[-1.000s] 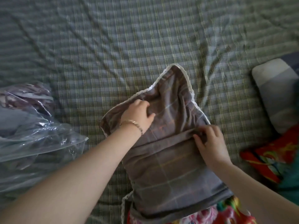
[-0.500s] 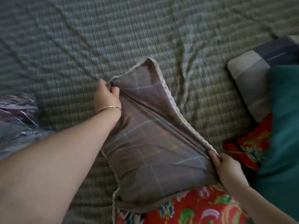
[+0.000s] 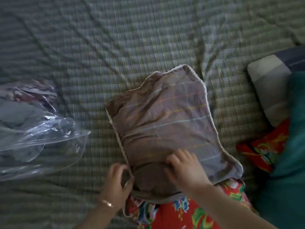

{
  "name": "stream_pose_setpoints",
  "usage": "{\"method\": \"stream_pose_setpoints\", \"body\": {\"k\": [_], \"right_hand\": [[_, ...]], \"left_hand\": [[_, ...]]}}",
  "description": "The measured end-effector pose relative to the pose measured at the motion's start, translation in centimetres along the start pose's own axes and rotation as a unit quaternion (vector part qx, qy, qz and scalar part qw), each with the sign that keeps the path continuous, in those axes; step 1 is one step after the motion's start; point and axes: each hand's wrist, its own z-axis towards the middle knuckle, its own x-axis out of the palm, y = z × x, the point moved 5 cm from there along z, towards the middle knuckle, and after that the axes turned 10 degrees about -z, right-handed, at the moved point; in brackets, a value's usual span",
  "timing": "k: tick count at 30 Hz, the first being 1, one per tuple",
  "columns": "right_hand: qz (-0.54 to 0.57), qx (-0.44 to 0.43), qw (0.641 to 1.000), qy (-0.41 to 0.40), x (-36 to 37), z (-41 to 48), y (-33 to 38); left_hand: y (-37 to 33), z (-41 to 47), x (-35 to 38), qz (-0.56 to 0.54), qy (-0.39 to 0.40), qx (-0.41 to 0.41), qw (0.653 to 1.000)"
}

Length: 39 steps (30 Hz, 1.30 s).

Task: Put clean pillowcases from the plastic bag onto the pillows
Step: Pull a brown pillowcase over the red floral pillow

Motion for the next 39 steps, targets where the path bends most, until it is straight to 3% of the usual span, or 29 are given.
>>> {"method": "stream_pose_setpoints", "body": {"k": [4,9,11,12,14,16,18,20,23,26,28,30,32,36,39], "right_hand": [[-0.102,-0.165,0.974,0.115,3.2,-1.2,7.0],[-0.16,-0.209,0.957,0.12,4.2,-2.2,8.9],[-0.17,-0.214,0.953,0.134,4.0,-2.5,9.1],[-0.166,-0.194,0.959,0.127,3.9,-2.3,8.9],[-0.1,-0.131,0.982,0.092,2.7,-1.5,9.2],[-0.043,-0.047,0.996,0.067,1.1,-1.1,9.3],[-0.005,-0.019,0.993,0.118,1.0,-1.4,9.6],[0.062,0.006,0.987,0.147,0.7,-1.7,9.2],[0.054,0.019,0.981,0.184,-1.1,-0.9,8.6],[-0.04,-0.017,0.976,0.212,-2.6,0.0,8.7],[-0.064,-0.012,0.978,0.197,-3.5,0.6,8.8],[-0.079,-0.043,0.976,0.199,-3.5,0.5,9.6],[-0.018,-0.068,0.973,0.219,-3.0,-0.1,10.5],[0.1,0.006,0.965,0.242,-2.3,-1.1,10.5],[0.073,0.025,0.959,0.273,-2.4,-1.0,9.6]], "left_hand": [[2.5,-3.3,2.5,-0.01,0.119,0.029,0.992],[3.2,-2.8,2.7,0.097,0.179,0.115,0.972],[4.2,-2.5,2.9,0.164,0.145,0.138,0.966],[4.3,-2.4,3.2,0.159,0.152,0.096,0.971],[4.7,-2.9,3.4,0.029,0.137,-0.044,0.989],[4.4,-4.0,4.3,-0.14,0.13,-0.178,0.965],[4.8,-5.1,5.0,-0.255,0.084,-0.262,0.927],[5.5,-5.9,5.2,-0.293,0.071,-0.339,0.891],[6.2,-6.2,5.5,-0.214,0.141,-0.339,0.905],[4.8,-7.6,5.1,-0.274,0.122,-0.321,0.899],[3.3,-9.3,5.0,-0.349,0.101,-0.314,0.877],[1.8,-11.5,5.6,-0.453,0.072,-0.319,0.829],[0.8,-13.1,6.7,-0.489,0.029,-0.33,0.807],[0.2,-14.2,5.9,-0.347,-0.114,-0.351,0.862],[0.7,-14.2,6.9,-0.328,-0.092,-0.35,0.872]]}}
